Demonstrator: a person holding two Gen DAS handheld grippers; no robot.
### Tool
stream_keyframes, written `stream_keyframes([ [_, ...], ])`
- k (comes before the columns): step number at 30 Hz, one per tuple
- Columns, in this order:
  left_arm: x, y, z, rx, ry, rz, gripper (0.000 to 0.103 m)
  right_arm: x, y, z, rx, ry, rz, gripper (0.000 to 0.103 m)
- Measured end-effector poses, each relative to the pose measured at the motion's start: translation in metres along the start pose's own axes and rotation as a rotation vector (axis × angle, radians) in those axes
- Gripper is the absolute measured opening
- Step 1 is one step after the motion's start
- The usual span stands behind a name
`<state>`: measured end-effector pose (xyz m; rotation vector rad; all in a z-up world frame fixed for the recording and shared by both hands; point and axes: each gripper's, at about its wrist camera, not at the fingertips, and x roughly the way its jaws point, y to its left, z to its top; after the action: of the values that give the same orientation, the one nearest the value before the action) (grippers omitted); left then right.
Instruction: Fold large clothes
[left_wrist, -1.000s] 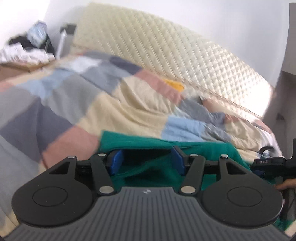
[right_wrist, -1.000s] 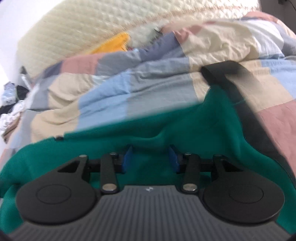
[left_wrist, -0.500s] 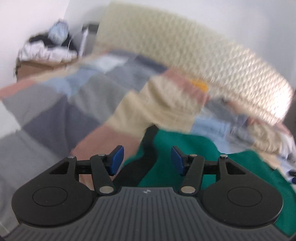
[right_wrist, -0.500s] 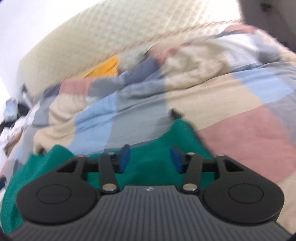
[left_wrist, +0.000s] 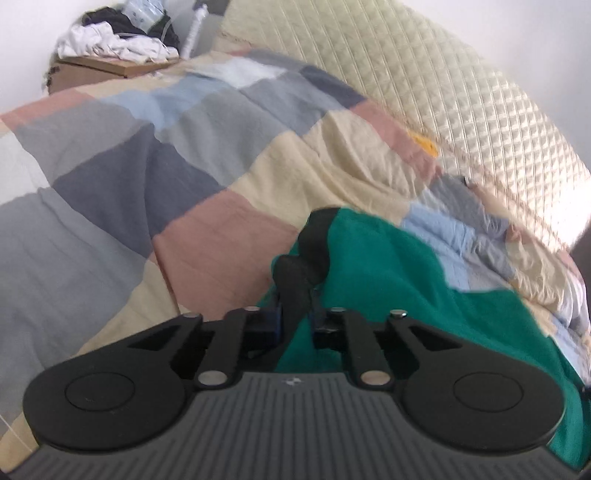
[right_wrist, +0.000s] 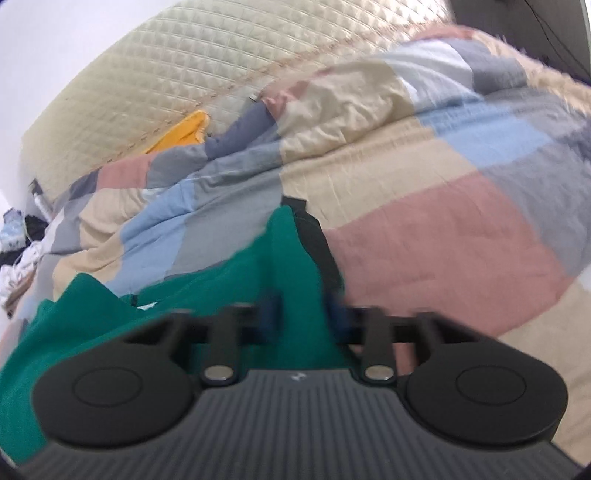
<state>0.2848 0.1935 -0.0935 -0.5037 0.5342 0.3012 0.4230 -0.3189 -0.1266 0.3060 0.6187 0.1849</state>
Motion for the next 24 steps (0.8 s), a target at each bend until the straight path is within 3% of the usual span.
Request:
stream_keyframes([
  [2,-0.01,0.003,0.005,-0.021,-0.048,-0.024,0.009,-0.008,0.005,0.002,-0.046,-0.035,-0.003,0.008],
  [5,-0.02,0.009,0.015,-0.071,-0.087,-0.056,0.009,-0.027,-0.005,0.013,0.007,-0.119,0.015,0.007],
  [9,-0.021,0.004,0.015,-0.041,-0.105,-0.044,0.009,-0.034,-0.01,0.015,-0.025,-0.17,-0.002,0.007],
  [16,0.008,0.003,0.0,0.01,-0.001,0.006,0.01,0.01,-0.018,-0.012,-0.039,-0.009,-0.091,0.007],
  [21,0.001,0.001,0.003,0.019,0.0,-0.006,0.013,-0.001,-0.01,-0.014,-0.024,-0.022,-0.107,0.012],
  [24,-0.012,0.001,0.006,0.021,-0.008,-0.004,0.024,-0.016,-0.002,-0.012,-0.047,-0.055,-0.122,0.021],
])
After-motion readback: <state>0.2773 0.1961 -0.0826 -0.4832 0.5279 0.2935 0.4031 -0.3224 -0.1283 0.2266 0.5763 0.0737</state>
